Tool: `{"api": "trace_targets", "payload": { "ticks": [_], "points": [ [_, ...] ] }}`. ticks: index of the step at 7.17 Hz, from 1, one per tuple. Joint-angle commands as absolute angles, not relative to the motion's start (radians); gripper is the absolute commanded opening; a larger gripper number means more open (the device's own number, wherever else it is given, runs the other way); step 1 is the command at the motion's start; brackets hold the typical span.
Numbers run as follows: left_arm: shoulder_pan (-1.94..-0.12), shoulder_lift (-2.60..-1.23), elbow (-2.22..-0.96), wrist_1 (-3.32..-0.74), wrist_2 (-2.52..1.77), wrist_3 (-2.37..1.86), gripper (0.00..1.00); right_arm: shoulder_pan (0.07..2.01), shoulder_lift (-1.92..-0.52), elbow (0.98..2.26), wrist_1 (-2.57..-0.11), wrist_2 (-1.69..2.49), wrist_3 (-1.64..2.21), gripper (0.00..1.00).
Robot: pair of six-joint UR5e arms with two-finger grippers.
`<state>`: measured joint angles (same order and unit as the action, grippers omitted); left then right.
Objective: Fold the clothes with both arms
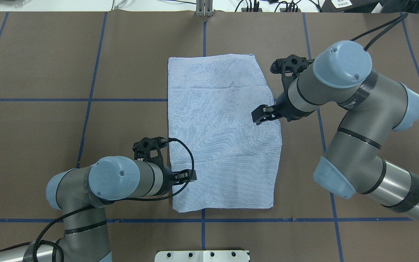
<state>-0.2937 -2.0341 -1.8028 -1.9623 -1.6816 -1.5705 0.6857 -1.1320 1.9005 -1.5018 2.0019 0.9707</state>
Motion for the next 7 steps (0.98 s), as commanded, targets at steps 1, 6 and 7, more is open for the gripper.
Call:
{"api": "trace_targets", "payload": {
  "ticks": [1, 6, 7],
  "points": [
    [-0.265, -2.04, -1.804, -1.91, -1.684, -1.571, 0.81, 0.686, -1.135, 1.901, -1.502, 2.002, 0.969, 1.0],
    [-0.244, -2.033, -1.819, -1.904, -1.689, -1.572, 0.68, 0.686, -1.138, 1.901, -1.503, 2.002, 0.971, 1.0],
    [-0.236, -2.031, -1.819, -1.904, -1.689, -1.571, 0.67, 0.686, -1.14, 1.901, -1.503, 2.002, 0.971, 1.0]
  ]
}}
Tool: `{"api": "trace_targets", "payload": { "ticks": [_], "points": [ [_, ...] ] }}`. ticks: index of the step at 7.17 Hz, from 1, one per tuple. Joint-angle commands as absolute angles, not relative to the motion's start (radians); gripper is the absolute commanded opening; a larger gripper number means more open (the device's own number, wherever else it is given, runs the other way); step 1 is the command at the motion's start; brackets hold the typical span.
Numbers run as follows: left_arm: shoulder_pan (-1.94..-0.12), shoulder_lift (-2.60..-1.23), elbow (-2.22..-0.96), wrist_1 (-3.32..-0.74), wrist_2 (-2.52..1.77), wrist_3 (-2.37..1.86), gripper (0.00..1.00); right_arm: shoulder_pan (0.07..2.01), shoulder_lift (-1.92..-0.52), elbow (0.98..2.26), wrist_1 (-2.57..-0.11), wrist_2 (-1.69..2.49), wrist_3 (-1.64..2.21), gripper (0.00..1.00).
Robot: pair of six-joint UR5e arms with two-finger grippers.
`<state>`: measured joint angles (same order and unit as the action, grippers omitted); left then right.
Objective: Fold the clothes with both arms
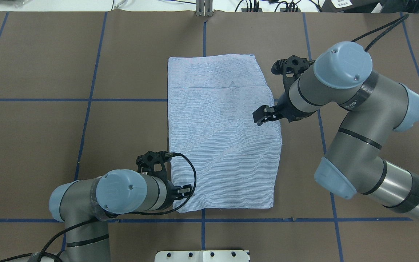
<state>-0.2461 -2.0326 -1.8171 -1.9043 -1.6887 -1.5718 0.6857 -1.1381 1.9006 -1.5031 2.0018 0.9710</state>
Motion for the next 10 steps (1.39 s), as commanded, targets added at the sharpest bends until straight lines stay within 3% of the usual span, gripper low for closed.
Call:
{"api": "trace_targets", "payload": {
  "ticks": [1, 4, 10],
  "points": [
    [-0.229, -2.031, -1.827, -1.904, -1.69, -1.572, 0.64, 0.686, -1.144, 1.901, -1.503, 2.002, 0.971, 1.0],
    [-0.207, -2.031, -1.91, -1.796, -1.701, -1.572, 0.59, 0.686, -1.147, 1.901, -1.503, 2.002, 0.969, 1.0],
    [-0.198, -2.037, -1.859, -1.807, -1.701, -1.568, 0.59, 0.689, -1.147, 1.893, -1.503, 1.999, 0.969, 1.0]
  ]
}}
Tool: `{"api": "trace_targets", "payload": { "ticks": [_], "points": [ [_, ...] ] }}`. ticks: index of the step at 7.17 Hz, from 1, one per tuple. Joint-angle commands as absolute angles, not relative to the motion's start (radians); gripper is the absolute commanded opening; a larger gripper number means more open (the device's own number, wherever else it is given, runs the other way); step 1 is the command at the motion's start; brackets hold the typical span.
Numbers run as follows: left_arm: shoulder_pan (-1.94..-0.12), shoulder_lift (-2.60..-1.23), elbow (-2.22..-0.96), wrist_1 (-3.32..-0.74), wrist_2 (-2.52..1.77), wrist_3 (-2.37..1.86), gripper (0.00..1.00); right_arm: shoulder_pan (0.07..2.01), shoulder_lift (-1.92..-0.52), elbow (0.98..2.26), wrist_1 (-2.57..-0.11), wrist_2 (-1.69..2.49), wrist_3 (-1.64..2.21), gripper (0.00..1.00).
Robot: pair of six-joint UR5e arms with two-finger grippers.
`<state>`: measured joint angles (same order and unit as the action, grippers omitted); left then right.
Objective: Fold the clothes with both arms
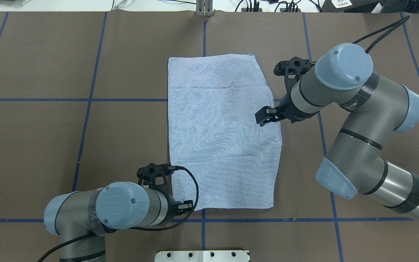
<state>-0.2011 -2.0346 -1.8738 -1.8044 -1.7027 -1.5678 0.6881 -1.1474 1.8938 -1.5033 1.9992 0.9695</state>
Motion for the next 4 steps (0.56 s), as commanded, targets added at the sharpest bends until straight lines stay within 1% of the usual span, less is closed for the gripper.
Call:
{"api": "trace_targets", "payload": {
  "ticks": [1, 2, 3, 4],
  "points": [
    [-0.198, -2.039, -1.855, -1.809, -1.701, -1.566, 0.59, 0.689, -1.147, 1.893, -1.503, 1.999, 0.969, 1.0],
    [-0.199, -2.037, -1.855, -1.81, -1.701, -1.565, 0.59, 0.689, -1.147, 1.893, -1.505, 1.999, 0.969, 1.0],
    [-0.199, -2.04, -1.858, -1.81, -1.701, -1.566, 0.56, 0.689, -1.15, 1.893, -1.505, 1.999, 0.969, 1.0],
    [-0.198, -2.042, -1.858, -1.809, -1.703, -1.568, 0.52, 0.689, -1.152, 1.893, -1.505, 1.999, 0.969, 1.0]
  ]
}}
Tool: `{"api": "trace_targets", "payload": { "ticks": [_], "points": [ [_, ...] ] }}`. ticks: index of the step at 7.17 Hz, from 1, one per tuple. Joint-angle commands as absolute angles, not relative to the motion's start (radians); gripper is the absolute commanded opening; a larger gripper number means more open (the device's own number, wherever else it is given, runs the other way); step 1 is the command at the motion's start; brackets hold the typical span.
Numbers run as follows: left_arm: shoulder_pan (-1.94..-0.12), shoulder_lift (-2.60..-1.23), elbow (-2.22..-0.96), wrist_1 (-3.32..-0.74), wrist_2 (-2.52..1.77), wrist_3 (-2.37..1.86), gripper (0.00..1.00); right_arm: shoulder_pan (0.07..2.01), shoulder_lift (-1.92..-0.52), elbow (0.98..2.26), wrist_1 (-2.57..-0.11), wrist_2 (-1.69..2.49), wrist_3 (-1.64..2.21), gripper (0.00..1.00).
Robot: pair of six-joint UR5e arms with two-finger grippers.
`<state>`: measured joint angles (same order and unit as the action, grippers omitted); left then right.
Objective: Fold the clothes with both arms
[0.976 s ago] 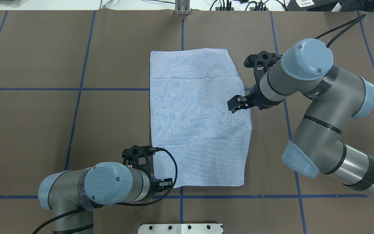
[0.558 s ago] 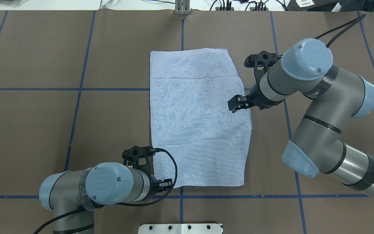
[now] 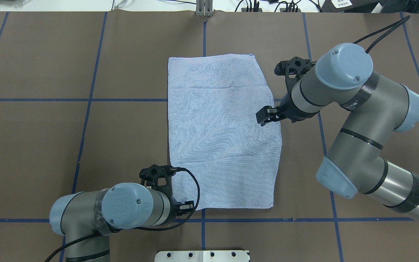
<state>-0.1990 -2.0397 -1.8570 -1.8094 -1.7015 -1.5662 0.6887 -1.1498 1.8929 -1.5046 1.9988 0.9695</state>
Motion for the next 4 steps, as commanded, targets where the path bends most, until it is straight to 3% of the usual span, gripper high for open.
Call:
{"api": "trace_targets", "payload": {
  "ticks": [1, 4],
  "points": [
    [-0.198, -2.042, -1.858, -1.81, -1.701, -1.568, 0.51, 0.689, -1.154, 1.891, -1.505, 1.999, 0.969, 1.0],
    [-0.199, -2.042, -1.856, -1.81, -1.697, -1.56, 0.51, 0.689, -1.157, 1.891, -1.505, 1.999, 0.969, 1.0]
  ]
}}
